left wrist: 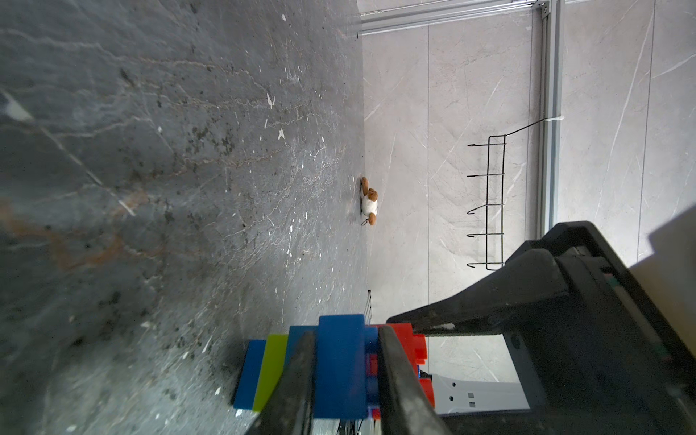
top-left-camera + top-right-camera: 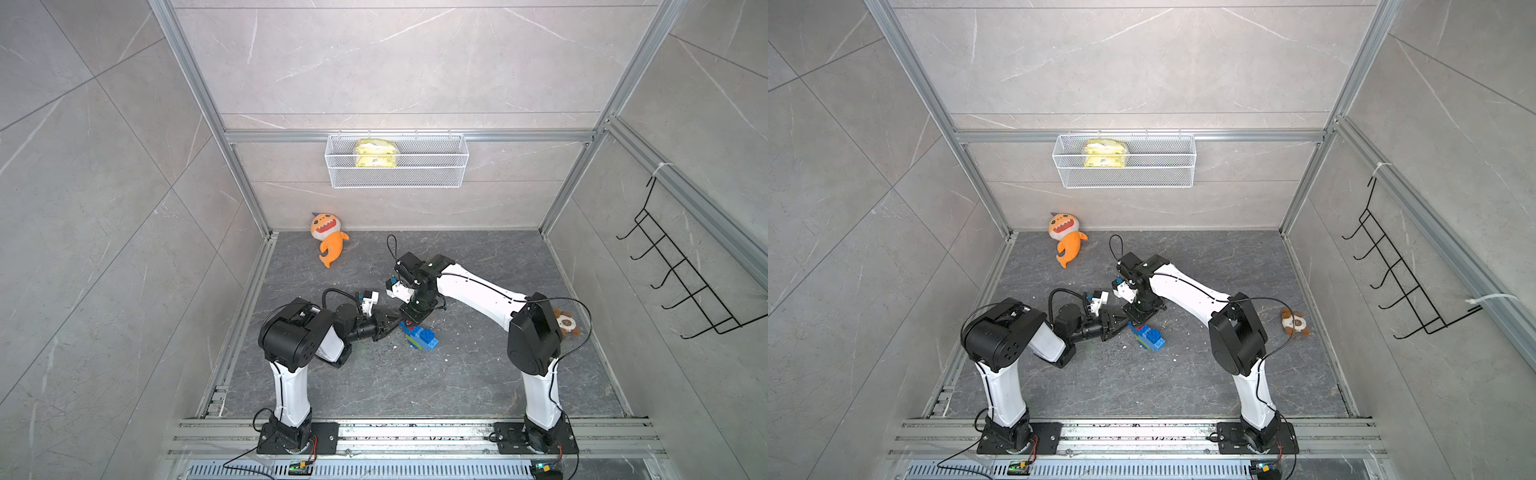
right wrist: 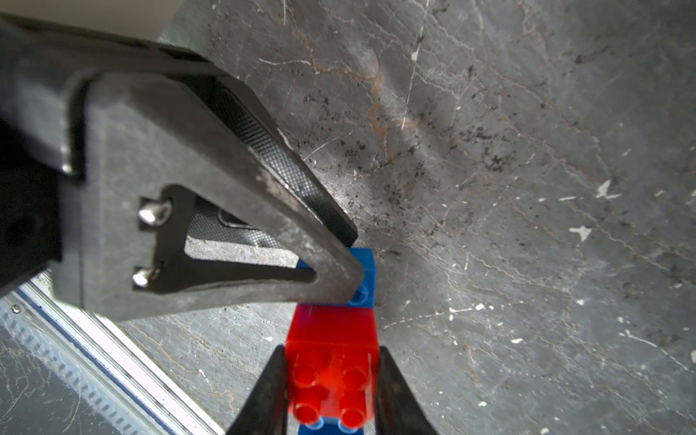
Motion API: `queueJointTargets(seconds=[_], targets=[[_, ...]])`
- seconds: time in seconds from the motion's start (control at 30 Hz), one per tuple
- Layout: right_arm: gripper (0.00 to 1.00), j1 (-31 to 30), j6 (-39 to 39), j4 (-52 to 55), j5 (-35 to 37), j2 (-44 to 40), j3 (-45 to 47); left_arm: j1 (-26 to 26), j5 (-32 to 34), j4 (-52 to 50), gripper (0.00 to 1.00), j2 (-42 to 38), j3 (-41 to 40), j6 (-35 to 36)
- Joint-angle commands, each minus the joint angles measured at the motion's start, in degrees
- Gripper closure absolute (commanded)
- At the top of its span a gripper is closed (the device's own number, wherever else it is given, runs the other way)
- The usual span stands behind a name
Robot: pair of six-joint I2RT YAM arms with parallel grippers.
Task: Assemble a heart with lego
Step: Assemble the lego brick with the lego brick, then adjust the lego brick at the center of the board.
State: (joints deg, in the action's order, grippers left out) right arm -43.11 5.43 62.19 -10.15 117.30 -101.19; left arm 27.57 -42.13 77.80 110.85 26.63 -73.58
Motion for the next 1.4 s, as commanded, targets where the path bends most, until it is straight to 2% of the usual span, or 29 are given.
queueJointTargets(seconds=[0.0, 0.13, 0.23, 0.4, 0.57, 0.8, 1.0, 1.17, 1.27, 1.37], targets=[[0.75, -2.4, 1.0, 2.6, -3.5, 6.7, 6.2, 0.3, 0.0, 3.2, 0.86, -1.8, 0.5, 0.9], [0.74, -2.5, 0.3, 1.6, -4.3, 6.6, 7.0, 0.3, 0.2, 3.2, 0.86, -2.0, 0.4, 0.8], [0.72, -2.7, 0.0, 2.1, -2.3, 5.6, 6.2, 0.3, 0.5, 2.6, 0.87, -2.2, 0.3, 0.4], [0.56, -2.1, -2.3, 2.3, 1.4, 0.0, 1.7, 0.2, 1.6, -2.7, 0.91, -4.0, -0.1, 1.6], [0.51, -0.3, -7.7, -0.6, 3.6, -6.6, -0.4, -0.1, 5.1, -13.4, 0.95, -7.2, -0.8, 1.5], [0.5, 4.1, -13.4, -5.8, 4.1, -17.2, 3.9, -0.2, 8.0, -24.1, 1.0, -10.5, -0.4, -5.2], [0.49, 5.3, -14.0, -7.5, 5.5, -22.2, 8.7, -0.2, 13.4, -46.4, 1.0, -17.2, 4.4, -6.4], [0.49, 5.5, -14.3, -10.2, 4.7, -24.6, 14.5, -0.6, 19.8, -59.9, 0.92, -20.2, 9.6, -6.7], [0.49, 5.6, -14.5, -11.4, 3.6, -25.5, 17.8, -0.9, 20.1, -61.4, 0.84, -19.0, 11.6, -7.5], [0.49, 5.6, -14.5, -12.3, 2.2, -26.0, 20.9, -1.0, 19.9, -58.8, 0.68, -16.5, 11.8, -9.5]])
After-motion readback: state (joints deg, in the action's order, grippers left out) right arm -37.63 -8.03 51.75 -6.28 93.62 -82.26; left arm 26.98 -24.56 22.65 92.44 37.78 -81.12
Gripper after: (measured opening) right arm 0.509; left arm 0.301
